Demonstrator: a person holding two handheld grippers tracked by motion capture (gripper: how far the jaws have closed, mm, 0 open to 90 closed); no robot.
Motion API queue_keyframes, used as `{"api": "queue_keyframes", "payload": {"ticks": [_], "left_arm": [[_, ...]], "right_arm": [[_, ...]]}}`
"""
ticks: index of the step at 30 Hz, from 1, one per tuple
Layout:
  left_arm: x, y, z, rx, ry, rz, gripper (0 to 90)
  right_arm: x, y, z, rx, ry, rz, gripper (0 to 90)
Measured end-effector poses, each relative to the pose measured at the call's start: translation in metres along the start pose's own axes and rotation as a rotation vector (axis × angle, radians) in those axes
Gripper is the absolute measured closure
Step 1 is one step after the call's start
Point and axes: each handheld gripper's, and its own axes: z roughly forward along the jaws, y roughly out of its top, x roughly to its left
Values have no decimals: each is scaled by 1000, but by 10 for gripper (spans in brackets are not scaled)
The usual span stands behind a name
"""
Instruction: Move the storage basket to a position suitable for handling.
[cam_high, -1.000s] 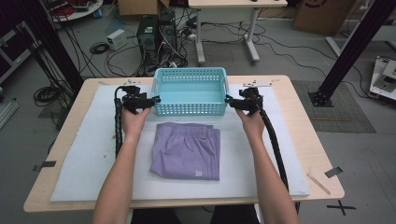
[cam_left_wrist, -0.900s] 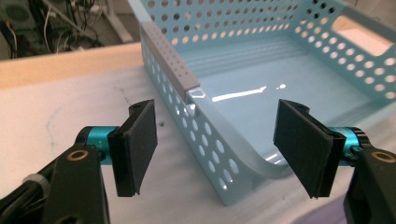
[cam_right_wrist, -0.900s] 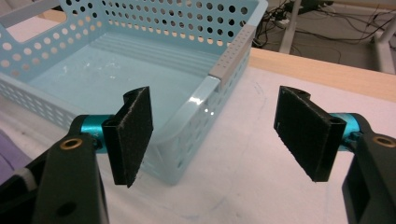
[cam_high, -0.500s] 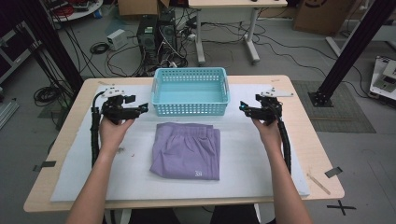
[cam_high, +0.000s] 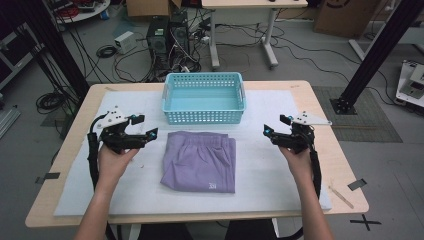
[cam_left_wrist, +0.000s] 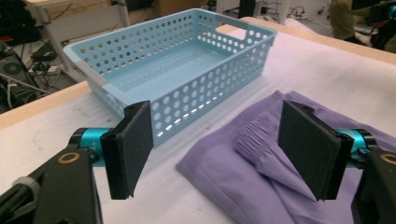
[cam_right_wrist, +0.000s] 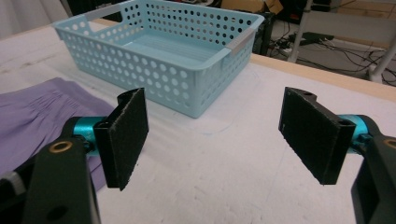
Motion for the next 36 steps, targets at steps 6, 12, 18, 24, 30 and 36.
{"api": "queue_keyframes", "payload": {"ticks": [6,12,18,24,30,36], "left_arm": [[-17,-10,-9,-24,-27,14,267],[-29,-23,-17,-21,-12,30,268],[-31,-41,-25,-61,-30,-19,267],[-37,-42,-26,-37,-59,-21,260],[-40,-49,-26,-44,-57,-28,260],[-39,-54,-26,-45,-49,-39,260]], "right_arm": [[8,-7,-17,-43,22,-4,243],[12,-17,-25,-53,24,1,233],[12,-32,-34,-50,22,28,221],[16,-39,-38,-56,43,18,219],[16,-42,-45,-60,53,21,219],[15,-42,-48,-64,53,24,221]]}}
